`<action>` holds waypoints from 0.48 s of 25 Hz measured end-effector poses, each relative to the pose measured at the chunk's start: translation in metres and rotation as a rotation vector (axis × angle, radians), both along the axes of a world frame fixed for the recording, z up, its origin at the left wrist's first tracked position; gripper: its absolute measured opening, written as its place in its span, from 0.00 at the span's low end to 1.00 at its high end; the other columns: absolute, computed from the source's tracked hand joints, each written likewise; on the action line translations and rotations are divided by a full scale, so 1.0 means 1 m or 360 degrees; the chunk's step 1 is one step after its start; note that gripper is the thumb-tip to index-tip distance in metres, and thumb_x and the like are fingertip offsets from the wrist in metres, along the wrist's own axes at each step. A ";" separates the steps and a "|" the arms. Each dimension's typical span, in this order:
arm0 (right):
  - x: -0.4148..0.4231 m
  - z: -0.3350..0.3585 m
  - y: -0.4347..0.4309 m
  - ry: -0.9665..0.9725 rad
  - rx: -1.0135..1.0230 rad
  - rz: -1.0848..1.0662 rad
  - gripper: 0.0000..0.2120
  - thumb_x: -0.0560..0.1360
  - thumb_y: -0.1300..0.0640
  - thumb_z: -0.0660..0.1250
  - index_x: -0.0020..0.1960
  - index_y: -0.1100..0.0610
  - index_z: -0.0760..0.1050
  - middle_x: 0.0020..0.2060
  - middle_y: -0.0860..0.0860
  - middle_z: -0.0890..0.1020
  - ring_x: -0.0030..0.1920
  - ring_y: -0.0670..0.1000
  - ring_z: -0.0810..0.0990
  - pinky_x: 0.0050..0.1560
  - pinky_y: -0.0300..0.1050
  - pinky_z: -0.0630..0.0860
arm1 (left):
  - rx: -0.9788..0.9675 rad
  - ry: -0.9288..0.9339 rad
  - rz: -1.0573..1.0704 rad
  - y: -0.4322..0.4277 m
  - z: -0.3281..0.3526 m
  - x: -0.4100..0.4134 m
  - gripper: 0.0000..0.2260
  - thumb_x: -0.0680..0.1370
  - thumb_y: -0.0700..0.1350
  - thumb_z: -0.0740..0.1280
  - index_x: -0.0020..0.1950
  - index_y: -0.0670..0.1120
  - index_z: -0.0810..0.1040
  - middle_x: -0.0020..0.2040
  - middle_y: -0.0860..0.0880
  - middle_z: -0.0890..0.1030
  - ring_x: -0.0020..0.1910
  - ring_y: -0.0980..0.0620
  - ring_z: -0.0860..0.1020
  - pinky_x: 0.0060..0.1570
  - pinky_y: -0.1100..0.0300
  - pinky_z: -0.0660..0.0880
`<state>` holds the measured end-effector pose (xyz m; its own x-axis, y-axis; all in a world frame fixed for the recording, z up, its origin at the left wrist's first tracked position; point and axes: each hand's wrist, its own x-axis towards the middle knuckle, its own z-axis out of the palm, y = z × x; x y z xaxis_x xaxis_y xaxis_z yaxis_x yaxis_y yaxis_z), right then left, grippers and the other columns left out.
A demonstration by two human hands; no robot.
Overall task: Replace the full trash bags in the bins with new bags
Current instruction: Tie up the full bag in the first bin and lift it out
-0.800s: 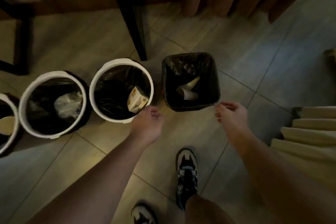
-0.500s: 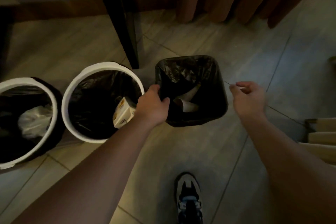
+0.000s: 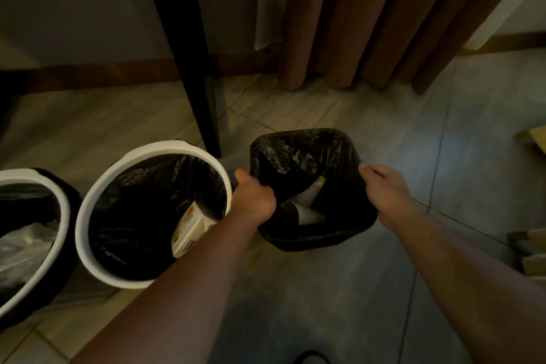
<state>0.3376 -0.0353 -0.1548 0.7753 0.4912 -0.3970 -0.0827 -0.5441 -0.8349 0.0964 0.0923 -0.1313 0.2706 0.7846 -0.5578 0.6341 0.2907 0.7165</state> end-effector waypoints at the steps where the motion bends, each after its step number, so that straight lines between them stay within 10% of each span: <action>1: 0.001 0.001 0.000 0.0038 0.0032 -0.0066 0.10 0.81 0.49 0.70 0.54 0.54 0.86 0.48 0.54 0.88 0.51 0.56 0.87 0.60 0.59 0.84 | -0.0011 -0.0004 0.0013 -0.001 0.000 -0.001 0.16 0.83 0.41 0.60 0.69 0.46 0.59 0.57 0.45 0.73 0.53 0.44 0.76 0.53 0.46 0.77; 7: 0.020 -0.002 -0.003 0.0470 0.0141 -0.0369 0.08 0.76 0.62 0.75 0.53 0.63 0.85 0.40 0.59 0.88 0.39 0.57 0.87 0.39 0.49 0.83 | -0.0119 -0.0115 0.0011 -0.007 -0.002 -0.007 0.14 0.82 0.43 0.63 0.65 0.48 0.63 0.55 0.45 0.77 0.52 0.45 0.79 0.55 0.44 0.81; 12: 0.038 -0.006 -0.013 0.0691 0.0254 -0.0433 0.07 0.78 0.65 0.71 0.55 0.60 0.86 0.48 0.60 0.88 0.45 0.58 0.88 0.42 0.51 0.85 | -0.0104 -0.0196 0.0017 -0.018 -0.011 -0.008 0.13 0.84 0.56 0.63 0.65 0.51 0.67 0.57 0.47 0.81 0.52 0.48 0.82 0.50 0.50 0.81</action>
